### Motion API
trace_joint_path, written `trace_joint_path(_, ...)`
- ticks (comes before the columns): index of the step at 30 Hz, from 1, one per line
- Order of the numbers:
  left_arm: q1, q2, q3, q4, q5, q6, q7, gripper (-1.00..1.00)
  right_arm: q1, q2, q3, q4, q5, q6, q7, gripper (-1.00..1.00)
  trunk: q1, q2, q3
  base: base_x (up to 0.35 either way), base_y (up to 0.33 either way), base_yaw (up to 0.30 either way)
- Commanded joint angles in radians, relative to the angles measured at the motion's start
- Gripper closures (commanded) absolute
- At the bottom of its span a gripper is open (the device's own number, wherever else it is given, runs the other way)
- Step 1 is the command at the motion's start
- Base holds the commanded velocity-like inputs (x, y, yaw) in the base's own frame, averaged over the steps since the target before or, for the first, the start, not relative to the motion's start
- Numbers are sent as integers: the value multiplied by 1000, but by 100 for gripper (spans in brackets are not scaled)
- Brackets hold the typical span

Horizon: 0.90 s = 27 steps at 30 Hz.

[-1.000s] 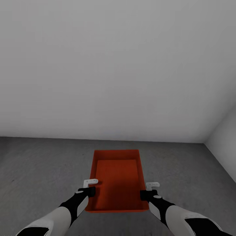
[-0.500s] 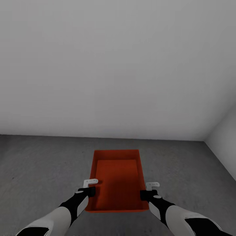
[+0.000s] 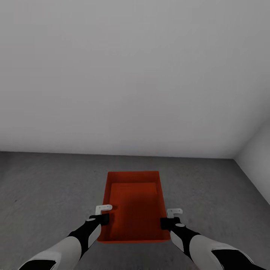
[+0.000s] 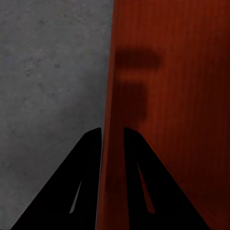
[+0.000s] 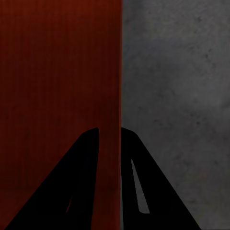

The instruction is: Move the two storage containers from the living room to the garage. In the garage, place one container on the floor and stack the other container on top of it (either order is fine).

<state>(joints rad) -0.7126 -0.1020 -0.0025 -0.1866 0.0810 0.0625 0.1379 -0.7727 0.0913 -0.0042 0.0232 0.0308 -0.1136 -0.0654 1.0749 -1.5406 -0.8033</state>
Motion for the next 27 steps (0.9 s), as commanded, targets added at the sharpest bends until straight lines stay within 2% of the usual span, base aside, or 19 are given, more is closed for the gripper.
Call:
trace_joint_path(1,-1,47,45,-14,-10,7,20,100,0,-7,-9,4,-9,-5,-7,100,0,0,-2,0,0,0)
trace_joint_path(16,0,47,45,-15,-10,7,20,100,0,-7,-9,4,-9,-5,-7,100,0,0,-26,0,0,0)
trace_joint_path(27,-1,47,45,-15,-10,7,20,100,0,-8,-8,4,-9,-6,-5,100,0,0,-28,0,0,0)
